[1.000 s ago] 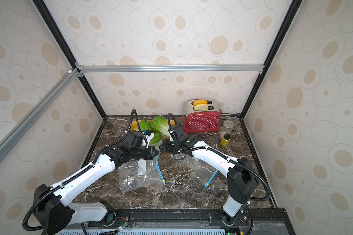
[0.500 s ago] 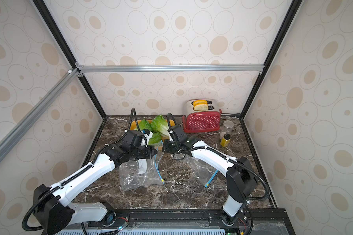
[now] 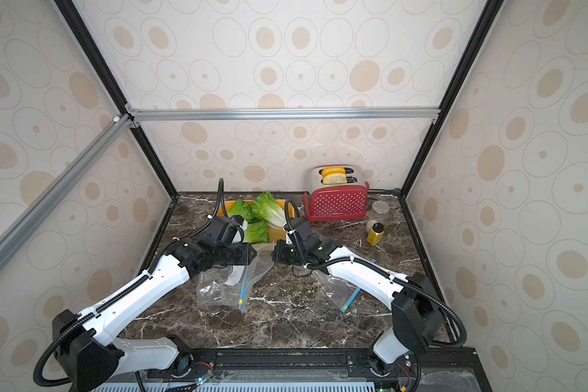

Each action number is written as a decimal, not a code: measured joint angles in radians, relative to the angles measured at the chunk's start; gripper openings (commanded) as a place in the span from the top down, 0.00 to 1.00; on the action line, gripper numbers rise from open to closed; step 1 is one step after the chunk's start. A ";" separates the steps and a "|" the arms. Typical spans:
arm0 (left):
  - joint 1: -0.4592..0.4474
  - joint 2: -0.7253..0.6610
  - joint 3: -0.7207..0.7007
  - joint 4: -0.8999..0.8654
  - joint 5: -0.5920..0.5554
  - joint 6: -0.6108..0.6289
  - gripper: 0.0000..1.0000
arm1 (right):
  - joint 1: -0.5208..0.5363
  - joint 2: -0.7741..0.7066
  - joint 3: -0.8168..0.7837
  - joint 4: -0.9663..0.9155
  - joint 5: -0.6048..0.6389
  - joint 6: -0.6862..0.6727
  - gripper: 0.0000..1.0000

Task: Put the chinese cabbages into a zipper bag and zip it
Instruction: Open the zipper of the food storage bag at the center of the board.

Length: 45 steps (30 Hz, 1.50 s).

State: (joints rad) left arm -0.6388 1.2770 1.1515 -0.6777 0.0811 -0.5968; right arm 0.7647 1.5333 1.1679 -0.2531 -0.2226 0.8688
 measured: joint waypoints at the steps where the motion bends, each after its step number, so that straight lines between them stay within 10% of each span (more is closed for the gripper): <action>1: -0.016 -0.005 0.000 -0.003 -0.011 -0.001 0.60 | 0.001 0.000 -0.001 0.006 0.004 0.006 1.00; 15: -0.089 -0.062 -0.091 0.031 -0.016 -0.026 0.54 | 0.009 -0.002 0.002 0.010 0.023 0.024 1.00; 32: -0.093 -0.062 -0.085 -0.053 -0.219 -0.066 1.00 | 0.022 0.024 0.053 -0.077 0.027 -0.051 1.00; 45: -0.093 -0.073 0.002 -0.079 -0.240 -0.085 1.00 | 0.081 0.038 0.110 -0.083 0.018 -0.045 0.38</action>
State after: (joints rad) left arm -0.7315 1.2041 1.1530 -0.7570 -0.1585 -0.6815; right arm 0.8455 1.5715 1.2781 -0.3359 -0.2050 0.8238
